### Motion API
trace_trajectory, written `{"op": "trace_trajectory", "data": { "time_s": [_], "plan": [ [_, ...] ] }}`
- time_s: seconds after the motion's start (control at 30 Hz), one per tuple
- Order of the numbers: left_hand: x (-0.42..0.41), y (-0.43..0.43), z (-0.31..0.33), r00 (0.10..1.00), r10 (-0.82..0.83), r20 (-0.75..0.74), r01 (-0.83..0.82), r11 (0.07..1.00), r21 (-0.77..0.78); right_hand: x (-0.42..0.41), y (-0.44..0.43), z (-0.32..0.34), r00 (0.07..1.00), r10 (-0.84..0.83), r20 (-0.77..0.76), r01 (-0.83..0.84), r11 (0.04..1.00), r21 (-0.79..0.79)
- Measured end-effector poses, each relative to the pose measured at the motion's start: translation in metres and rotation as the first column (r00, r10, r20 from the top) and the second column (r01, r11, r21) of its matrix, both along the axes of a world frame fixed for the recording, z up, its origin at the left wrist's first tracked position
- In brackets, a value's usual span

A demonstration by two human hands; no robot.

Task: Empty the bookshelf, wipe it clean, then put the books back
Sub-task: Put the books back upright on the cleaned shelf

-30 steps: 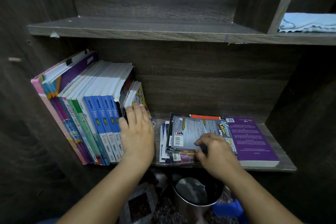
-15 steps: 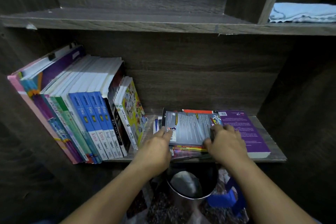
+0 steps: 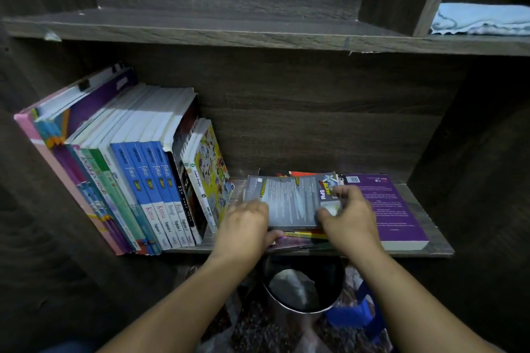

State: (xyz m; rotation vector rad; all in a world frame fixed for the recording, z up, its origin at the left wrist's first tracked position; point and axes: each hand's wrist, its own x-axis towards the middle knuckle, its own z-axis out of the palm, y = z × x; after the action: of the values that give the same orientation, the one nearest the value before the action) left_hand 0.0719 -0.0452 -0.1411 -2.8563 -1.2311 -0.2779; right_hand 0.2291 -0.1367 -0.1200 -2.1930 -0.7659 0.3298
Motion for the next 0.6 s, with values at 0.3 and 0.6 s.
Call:
{"op": "trace_trajectory", "data": {
  "time_s": [0.3, 0.6],
  "plan": [
    [-0.013, 0.002, -0.007, 0.939, 0.124, 0.321, -0.127, 0.992, -0.012, -0.038, 0.003, 0.003, 0.866, 0.445, 0.228, -0.500, 0.753, 0.428],
    [-0.031, 0.027, 0.019, 0.808, 0.193, 0.557, -0.215, 0.976, -0.026, -0.022, 0.006, -0.011, 0.780, 0.540, 0.316, -0.577, 0.816, 0.031]
  ]
}}
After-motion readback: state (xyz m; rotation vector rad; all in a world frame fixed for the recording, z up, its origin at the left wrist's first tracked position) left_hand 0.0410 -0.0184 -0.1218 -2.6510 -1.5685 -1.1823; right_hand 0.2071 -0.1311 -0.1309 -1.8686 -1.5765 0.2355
